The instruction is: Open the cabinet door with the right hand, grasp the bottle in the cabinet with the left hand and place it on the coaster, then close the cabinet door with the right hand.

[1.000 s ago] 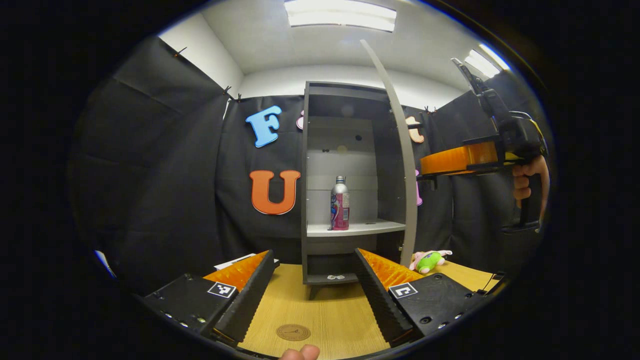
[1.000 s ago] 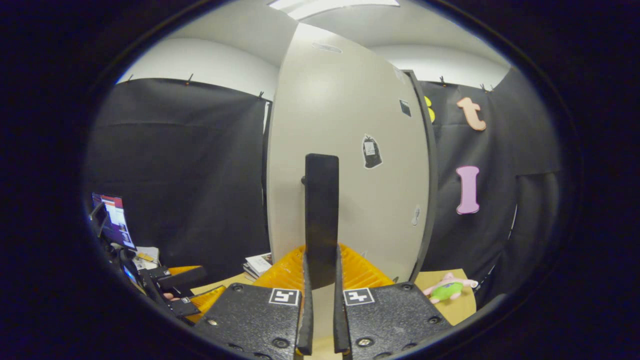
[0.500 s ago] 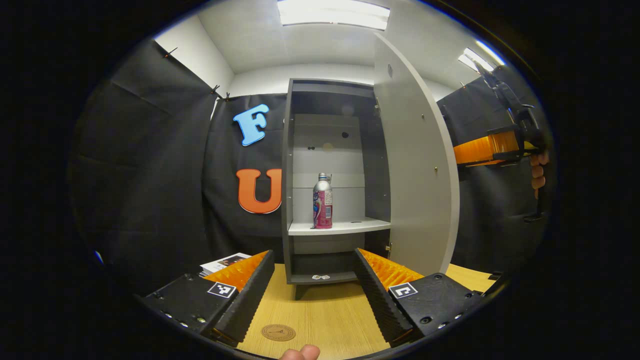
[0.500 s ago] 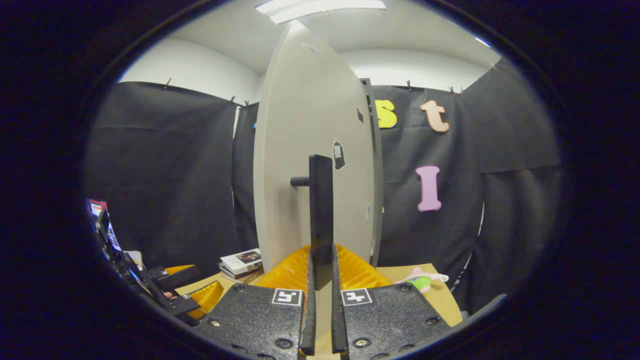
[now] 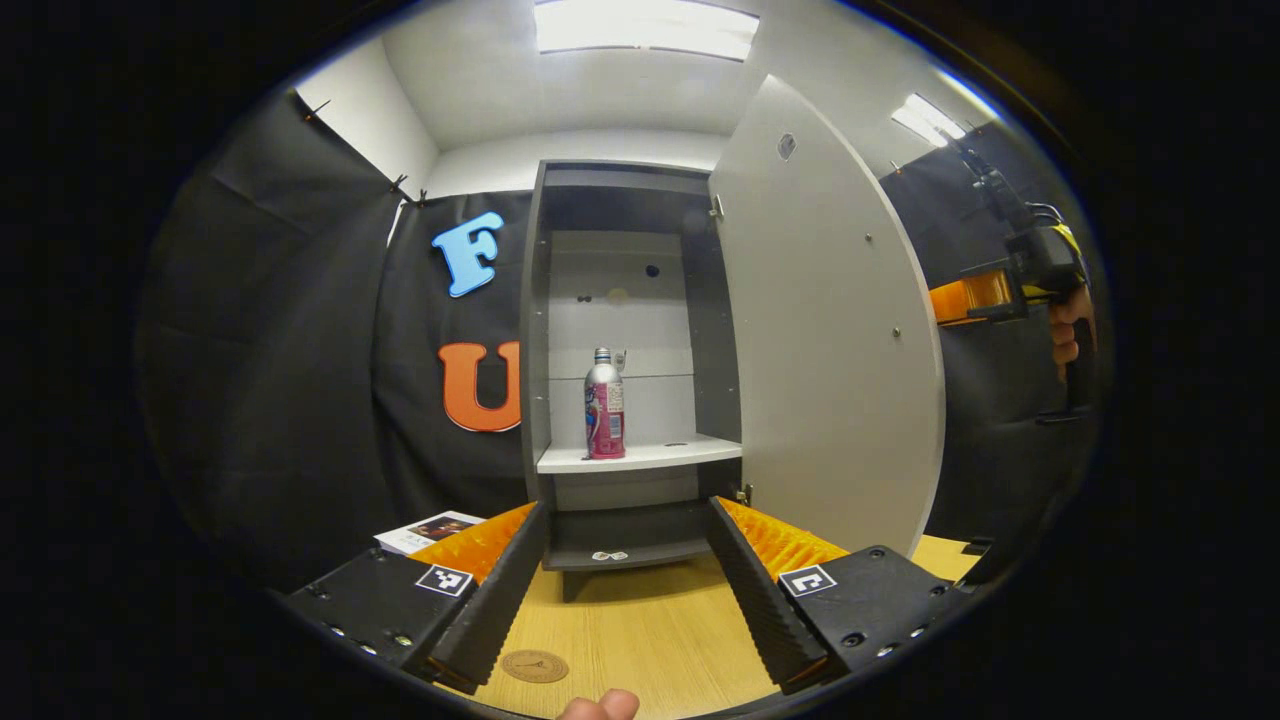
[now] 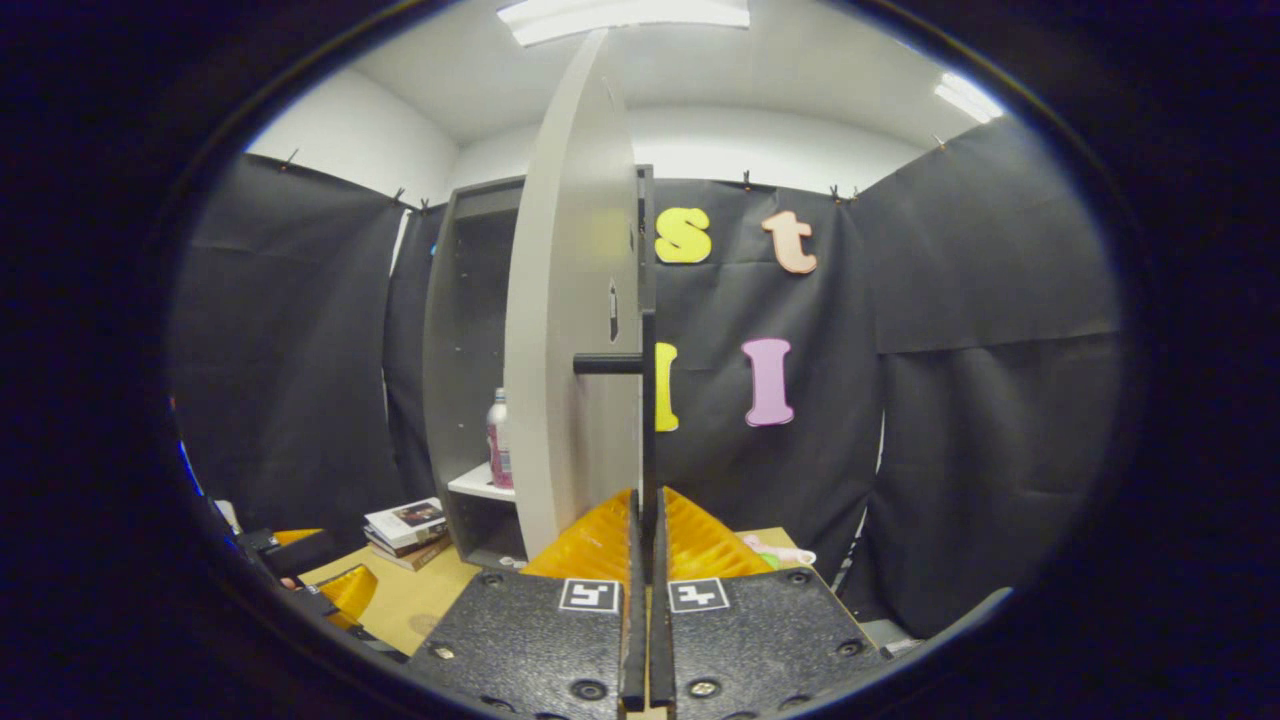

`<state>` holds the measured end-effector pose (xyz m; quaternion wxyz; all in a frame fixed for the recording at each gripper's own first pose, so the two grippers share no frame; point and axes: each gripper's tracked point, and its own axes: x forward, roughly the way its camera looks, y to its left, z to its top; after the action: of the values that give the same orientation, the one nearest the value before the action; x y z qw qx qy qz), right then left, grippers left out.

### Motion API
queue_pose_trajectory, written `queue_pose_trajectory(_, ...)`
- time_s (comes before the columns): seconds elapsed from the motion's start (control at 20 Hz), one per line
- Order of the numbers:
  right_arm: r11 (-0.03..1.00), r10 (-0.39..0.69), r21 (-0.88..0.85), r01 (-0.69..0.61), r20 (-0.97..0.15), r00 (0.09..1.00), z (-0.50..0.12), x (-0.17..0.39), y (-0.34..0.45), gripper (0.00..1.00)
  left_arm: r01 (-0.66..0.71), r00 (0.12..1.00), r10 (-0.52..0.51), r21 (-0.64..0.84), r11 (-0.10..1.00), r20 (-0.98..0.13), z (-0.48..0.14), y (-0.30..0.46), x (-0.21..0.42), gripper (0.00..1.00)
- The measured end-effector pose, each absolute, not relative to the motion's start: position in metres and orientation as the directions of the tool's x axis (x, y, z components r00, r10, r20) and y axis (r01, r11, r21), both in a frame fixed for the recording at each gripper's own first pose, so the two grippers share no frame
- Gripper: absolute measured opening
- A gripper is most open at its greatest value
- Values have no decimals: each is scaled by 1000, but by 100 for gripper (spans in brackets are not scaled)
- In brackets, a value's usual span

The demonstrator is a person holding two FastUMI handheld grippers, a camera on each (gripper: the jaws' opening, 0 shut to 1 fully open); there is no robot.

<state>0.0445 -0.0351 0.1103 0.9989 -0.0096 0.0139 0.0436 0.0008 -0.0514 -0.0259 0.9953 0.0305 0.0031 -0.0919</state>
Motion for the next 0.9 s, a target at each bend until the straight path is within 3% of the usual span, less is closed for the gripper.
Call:
queue_pose_trajectory(0.25, 998, 49, -48, -50, -29, 998, 113, 48, -56, 4, 147, 989, -147, 61, 987, -2, -20, -44, 4, 95)
queue_pose_trajectory(0.75, 990, 140, 31, -140, 14, 990, 117, 25, -61, 4, 96, 995, -97, 71, 993, 12, -16, -49, 0, 95)
queue_pose_trajectory(0.9, 998, 63, -4, -63, 12, 998, 110, 16, -98, 5, 98, 995, -100, 72, 993, 21, -13, -57, -2, 95)
